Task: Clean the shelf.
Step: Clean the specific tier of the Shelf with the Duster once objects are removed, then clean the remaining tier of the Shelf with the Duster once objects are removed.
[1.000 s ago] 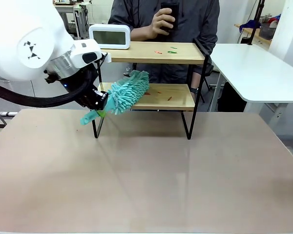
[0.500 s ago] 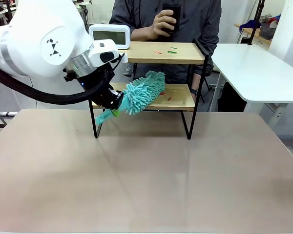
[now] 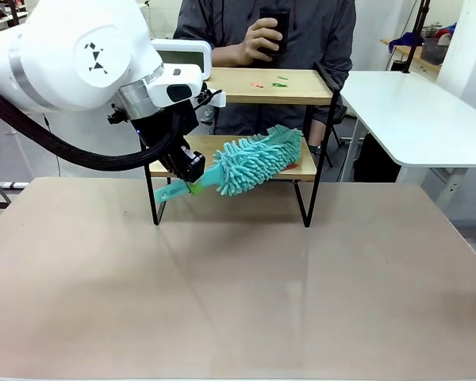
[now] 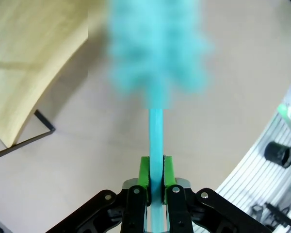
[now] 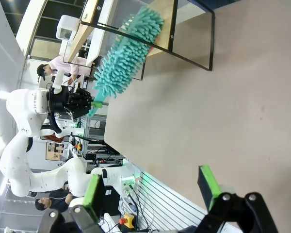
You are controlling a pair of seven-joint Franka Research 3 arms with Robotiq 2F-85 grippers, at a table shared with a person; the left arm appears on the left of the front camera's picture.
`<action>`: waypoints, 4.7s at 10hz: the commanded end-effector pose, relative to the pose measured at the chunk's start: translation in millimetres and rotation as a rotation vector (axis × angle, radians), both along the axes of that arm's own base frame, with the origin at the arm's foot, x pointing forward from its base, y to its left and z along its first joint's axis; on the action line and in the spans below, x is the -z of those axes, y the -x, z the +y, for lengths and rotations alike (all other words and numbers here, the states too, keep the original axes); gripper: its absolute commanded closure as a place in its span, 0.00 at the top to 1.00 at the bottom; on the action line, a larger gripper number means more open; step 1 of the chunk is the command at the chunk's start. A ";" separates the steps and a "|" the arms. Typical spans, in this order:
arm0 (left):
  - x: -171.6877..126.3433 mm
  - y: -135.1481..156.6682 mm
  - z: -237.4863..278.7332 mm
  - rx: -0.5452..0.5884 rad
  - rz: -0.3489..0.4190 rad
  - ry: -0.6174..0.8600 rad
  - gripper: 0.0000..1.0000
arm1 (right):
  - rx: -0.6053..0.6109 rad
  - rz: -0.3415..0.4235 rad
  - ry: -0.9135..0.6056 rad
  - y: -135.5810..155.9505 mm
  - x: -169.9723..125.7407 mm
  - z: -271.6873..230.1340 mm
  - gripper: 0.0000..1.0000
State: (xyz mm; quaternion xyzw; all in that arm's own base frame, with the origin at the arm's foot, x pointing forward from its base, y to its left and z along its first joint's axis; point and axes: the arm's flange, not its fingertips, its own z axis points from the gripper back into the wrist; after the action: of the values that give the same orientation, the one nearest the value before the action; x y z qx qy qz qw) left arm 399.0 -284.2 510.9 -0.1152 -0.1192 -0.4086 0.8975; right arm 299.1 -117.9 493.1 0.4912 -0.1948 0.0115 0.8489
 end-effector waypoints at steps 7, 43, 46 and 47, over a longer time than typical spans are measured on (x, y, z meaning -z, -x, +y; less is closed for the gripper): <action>-58.0 89.2 96.9 0.228 -0.031 0.076 0.12 | -0.005 -0.033 -0.013 -2.1 0.6 1.3 1.00; -166.5 111.3 347.7 -0.811 -0.080 0.599 0.12 | -0.005 -0.033 -0.013 -2.1 0.6 1.3 1.00; -212.7 103.3 241.5 -0.673 -0.021 0.548 0.12 | -0.005 -0.033 -0.013 -2.1 0.6 1.3 1.00; -207.7 107.1 195.8 -0.611 -0.003 0.497 0.12 | -0.005 -0.033 -0.013 -2.1 0.6 1.3 1.00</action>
State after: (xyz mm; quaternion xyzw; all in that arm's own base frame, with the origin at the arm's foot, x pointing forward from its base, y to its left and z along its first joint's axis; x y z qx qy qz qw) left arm 282.8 -72.4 724.1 -0.2955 -0.2676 -0.0643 0.9149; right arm 299.1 -118.0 493.4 0.4906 -0.1950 0.0117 0.8492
